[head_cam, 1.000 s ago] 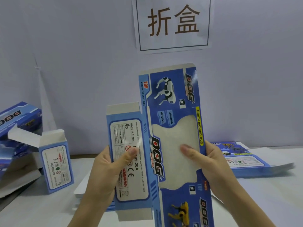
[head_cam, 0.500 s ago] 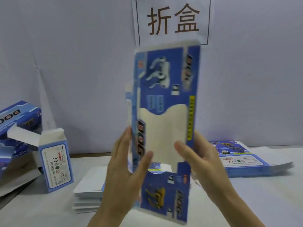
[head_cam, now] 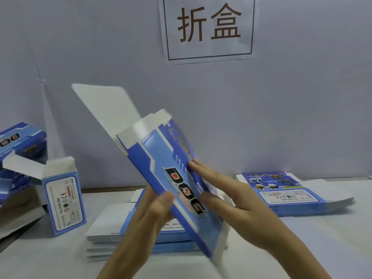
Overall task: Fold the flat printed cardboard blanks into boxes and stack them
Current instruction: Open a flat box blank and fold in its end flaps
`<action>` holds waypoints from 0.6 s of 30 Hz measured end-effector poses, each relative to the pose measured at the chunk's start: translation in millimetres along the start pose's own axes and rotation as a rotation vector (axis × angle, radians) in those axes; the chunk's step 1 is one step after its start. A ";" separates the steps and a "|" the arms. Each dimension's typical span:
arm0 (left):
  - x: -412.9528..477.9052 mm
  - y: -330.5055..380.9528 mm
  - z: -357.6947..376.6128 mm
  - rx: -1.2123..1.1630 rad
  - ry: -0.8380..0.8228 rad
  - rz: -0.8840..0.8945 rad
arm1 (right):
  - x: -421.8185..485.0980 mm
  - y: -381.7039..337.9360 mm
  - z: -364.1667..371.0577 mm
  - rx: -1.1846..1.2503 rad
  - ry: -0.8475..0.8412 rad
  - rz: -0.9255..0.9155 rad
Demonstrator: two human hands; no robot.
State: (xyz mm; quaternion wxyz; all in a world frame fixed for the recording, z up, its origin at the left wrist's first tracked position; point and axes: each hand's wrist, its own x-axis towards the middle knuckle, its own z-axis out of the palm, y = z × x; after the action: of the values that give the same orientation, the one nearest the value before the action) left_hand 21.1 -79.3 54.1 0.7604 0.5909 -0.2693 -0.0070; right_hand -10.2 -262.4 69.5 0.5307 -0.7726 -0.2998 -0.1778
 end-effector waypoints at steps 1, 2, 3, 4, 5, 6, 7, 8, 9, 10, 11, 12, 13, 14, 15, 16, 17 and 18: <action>3.2 -2.2 -2.6 -0.049 0.092 0.032 | 0.1 1.2 -1.5 -0.011 0.027 0.004; 7.1 -4.3 -6.3 -0.067 0.200 0.052 | 0.7 2.3 -3.0 -0.017 0.065 0.008; 10.1 -5.4 -11.0 -0.063 0.290 0.072 | 1.4 2.1 -4.6 -0.008 0.119 0.019; 12.1 -4.3 -15.0 -0.069 0.335 0.082 | 2.3 3.3 -6.9 0.009 0.194 0.033; 13.5 -3.5 -20.0 -0.107 0.352 0.094 | 2.9 4.7 -9.8 0.014 0.267 0.053; 14.5 -3.8 -23.5 -0.142 0.363 0.093 | 3.1 5.7 -13.1 0.019 0.313 0.083; 15.5 -3.8 -25.6 -0.171 0.363 0.090 | 3.2 5.2 -15.9 0.052 0.324 0.125; 17.3 -3.4 -25.7 -0.201 0.354 0.086 | 2.8 5.2 -18.0 0.126 0.301 0.170; 18.3 -4.2 -26.1 -0.193 0.322 0.090 | 2.1 4.8 -19.1 0.219 0.251 0.214; 19.4 -5.1 -25.3 -0.145 0.286 0.093 | 0.9 3.4 -18.9 0.304 0.178 0.238; 19.7 -6.7 -25.0 -0.083 0.250 0.092 | 0.0 1.3 -18.5 0.357 0.109 0.259; 19.8 -6.7 -24.4 -0.028 0.225 0.086 | -0.1 2.1 -17.6 0.377 0.068 0.274; 18.7 -5.5 -24.9 0.010 0.207 0.074 | 0.3 1.7 -15.7 0.374 0.053 0.279; 17.1 -3.6 -25.9 0.045 0.183 0.061 | 1.7 1.1 -14.2 0.374 0.057 0.277; 15.2 -0.6 -27.5 0.071 0.145 0.052 | 2.3 0.6 -13.9 0.369 0.069 0.265; 13.4 3.4 -28.3 0.089 0.087 0.036 | 2.0 1.3 -14.0 0.373 0.096 0.243; 11.6 7.5 -29.0 0.118 0.039 0.032 | 1.3 0.0 -13.5 0.380 0.106 0.220; 10.2 11.5 -28.6 0.151 0.009 0.040 | 2.6 -4.4 -11.8 0.388 0.092 0.192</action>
State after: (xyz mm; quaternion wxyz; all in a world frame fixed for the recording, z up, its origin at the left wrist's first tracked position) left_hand 38.2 -53.6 64.0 0.7147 0.6412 -0.2775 0.0314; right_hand -10.5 -271.5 78.5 0.6971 -0.6720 -0.2290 -0.1006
